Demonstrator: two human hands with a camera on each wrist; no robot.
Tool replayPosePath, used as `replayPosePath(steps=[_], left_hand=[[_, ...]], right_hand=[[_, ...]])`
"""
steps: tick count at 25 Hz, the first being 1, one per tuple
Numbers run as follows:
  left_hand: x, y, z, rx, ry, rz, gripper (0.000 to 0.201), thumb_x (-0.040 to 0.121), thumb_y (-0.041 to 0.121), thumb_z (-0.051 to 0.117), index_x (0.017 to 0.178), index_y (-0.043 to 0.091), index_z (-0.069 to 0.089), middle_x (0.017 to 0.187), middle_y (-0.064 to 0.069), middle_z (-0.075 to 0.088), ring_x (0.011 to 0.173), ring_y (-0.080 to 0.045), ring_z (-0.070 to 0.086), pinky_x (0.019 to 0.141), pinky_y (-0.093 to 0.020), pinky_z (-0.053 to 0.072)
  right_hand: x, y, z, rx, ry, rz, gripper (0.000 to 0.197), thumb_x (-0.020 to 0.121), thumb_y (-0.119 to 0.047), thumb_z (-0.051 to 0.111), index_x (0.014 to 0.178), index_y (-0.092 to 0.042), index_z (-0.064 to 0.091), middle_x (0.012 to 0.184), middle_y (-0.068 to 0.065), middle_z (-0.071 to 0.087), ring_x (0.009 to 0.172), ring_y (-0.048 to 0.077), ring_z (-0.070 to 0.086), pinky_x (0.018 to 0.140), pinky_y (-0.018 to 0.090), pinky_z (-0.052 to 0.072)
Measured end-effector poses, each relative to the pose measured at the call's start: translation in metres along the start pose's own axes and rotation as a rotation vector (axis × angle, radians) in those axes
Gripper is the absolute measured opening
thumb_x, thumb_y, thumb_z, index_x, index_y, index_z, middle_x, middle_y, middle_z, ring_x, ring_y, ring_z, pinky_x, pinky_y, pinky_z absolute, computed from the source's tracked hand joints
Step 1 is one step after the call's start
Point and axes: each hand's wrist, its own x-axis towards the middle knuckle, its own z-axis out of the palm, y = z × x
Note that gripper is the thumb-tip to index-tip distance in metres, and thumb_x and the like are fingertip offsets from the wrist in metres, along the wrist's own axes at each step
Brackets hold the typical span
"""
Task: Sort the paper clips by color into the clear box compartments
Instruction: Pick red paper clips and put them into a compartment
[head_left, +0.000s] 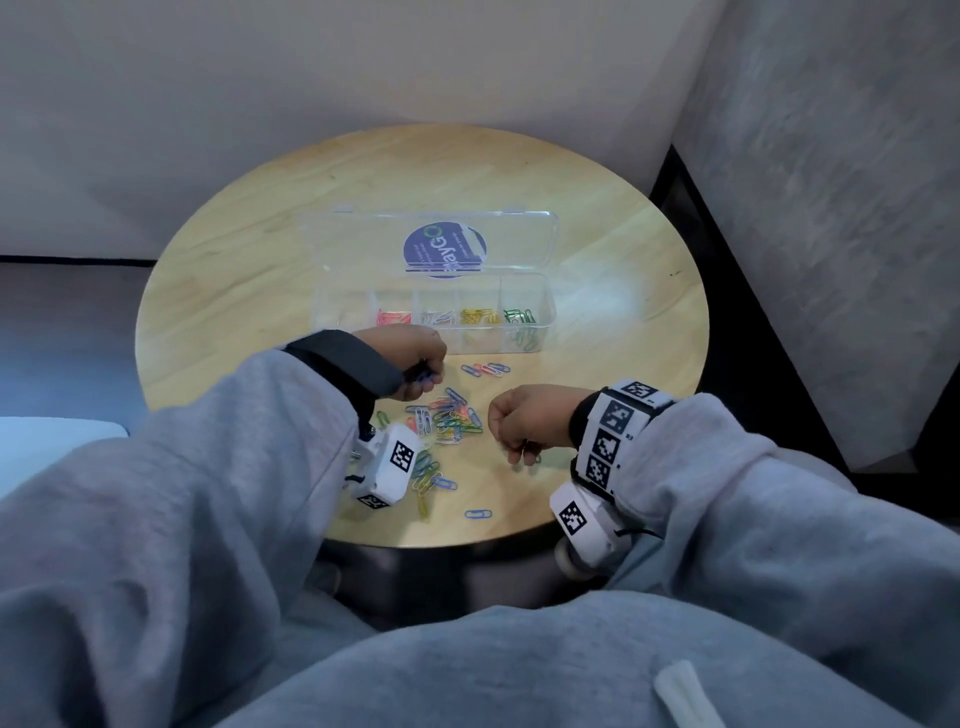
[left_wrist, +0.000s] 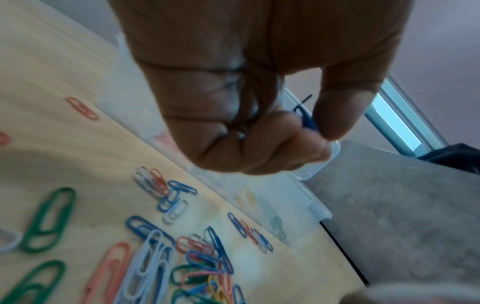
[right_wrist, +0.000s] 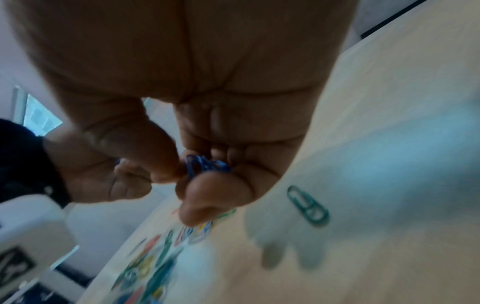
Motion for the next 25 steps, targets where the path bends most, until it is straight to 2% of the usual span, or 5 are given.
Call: replayPosePath(steps=[7, 13, 16, 21, 25], left_hand=[[-0.008, -0.015, -0.018, -0.187, 0.014, -0.052, 0.023, 0.088, 0.001, 0.034, 0.071, 0.012, 0.043, 0.061, -0.005, 0.040, 0.033, -0.008, 0.038, 0.034, -0.011, 0.027], [-0.011, -0.017, -0.021, -0.178, 0.005, -0.073, 0.023, 0.088, 0.005, 0.038, 0.072, 0.012, 0.053, 0.044, 0.003, 0.041, 0.030, -0.005, 0.033, 0.030, -0.010, 0.022], [-0.012, -0.017, -0.022, -0.142, 0.018, -0.095, 0.022, 0.090, 0.007, 0.039, 0.072, 0.013, 0.052, 0.048, 0.004, 0.038, 0.028, -0.004, 0.030, 0.029, -0.010, 0.021], [-0.010, -0.018, -0.023, -0.077, 0.043, -0.105, 0.024, 0.091, 0.006, 0.036, 0.074, 0.015, 0.050, 0.060, 0.002, 0.031, 0.027, -0.003, 0.027, 0.030, -0.009, 0.020], [-0.010, -0.017, -0.020, -0.030, 0.043, -0.133, 0.025, 0.092, 0.008, 0.036, 0.075, 0.016, 0.052, 0.059, 0.002, 0.031, 0.032, -0.005, 0.026, 0.032, -0.011, 0.019]], right_hand=[[0.005, 0.001, 0.029, -0.624, -0.076, -0.173, 0.036, 0.071, -0.019, 0.076, 0.089, -0.022, 0.046, 0.068, -0.013, 0.037, 0.060, 0.009, 0.040, 0.056, 0.025, 0.033], [0.020, -0.004, 0.043, -0.742, 0.014, -0.221, 0.036, 0.072, -0.031, 0.075, 0.089, -0.023, 0.045, 0.073, -0.008, 0.046, 0.077, 0.023, 0.050, 0.072, 0.034, 0.044], [0.022, -0.009, 0.045, -0.701, 0.092, -0.236, 0.023, 0.079, -0.031, 0.068, 0.089, -0.025, 0.048, 0.090, -0.005, 0.055, 0.085, 0.022, 0.053, 0.077, 0.032, 0.046], [0.023, -0.012, 0.051, -0.713, 0.102, -0.227, 0.023, 0.077, -0.034, 0.070, 0.089, -0.021, 0.056, 0.087, -0.005, 0.053, 0.081, 0.019, 0.051, 0.067, 0.027, 0.040], [0.023, -0.016, 0.048, -0.740, 0.083, -0.222, 0.018, 0.085, -0.029, 0.064, 0.096, -0.014, 0.064, 0.092, -0.001, 0.058, 0.085, 0.018, 0.053, 0.070, 0.024, 0.038]])
